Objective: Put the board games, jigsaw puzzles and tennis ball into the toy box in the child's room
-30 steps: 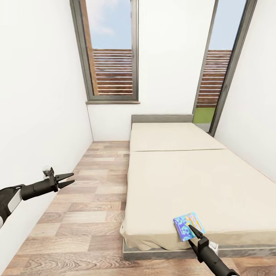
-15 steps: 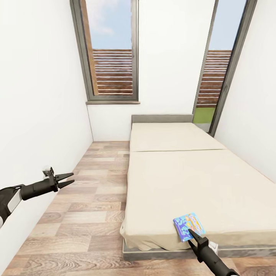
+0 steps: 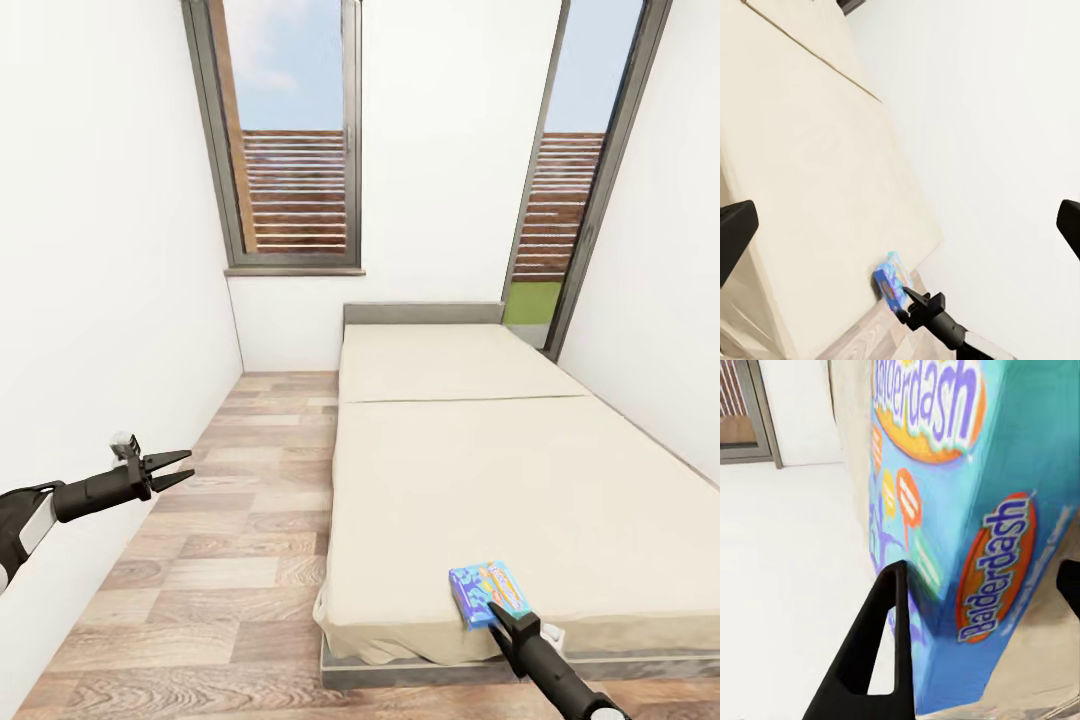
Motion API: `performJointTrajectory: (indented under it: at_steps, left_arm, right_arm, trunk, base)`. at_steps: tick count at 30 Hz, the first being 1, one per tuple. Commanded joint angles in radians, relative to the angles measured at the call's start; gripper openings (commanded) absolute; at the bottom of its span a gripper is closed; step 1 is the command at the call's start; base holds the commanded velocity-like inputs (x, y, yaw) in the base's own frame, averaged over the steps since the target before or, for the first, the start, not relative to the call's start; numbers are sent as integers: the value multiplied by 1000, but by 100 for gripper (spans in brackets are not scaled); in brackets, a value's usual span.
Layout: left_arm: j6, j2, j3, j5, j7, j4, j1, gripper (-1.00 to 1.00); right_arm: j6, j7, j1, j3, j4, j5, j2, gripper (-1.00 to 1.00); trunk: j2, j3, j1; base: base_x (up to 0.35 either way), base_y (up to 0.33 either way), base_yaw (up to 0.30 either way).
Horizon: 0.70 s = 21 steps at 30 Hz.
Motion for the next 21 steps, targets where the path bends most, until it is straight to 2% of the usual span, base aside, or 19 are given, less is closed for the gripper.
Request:
performJointTrajectory:
  at_steps: [1,21]
  left_arm:
    - [10,0,1,0,-5,1,-1,100]
    - [9,1,-1,0,-21,0,-1,100]
  right_arm:
    - [10,5,-12,-5,-1,-27,1,-100]
    - [10,5,-12,-5,-1,-27,1,-100]
  trunk:
    - [7,3,-4]
    - [147,65,-81]
  base:
    - [0,0,0]
    - [0,0,0]
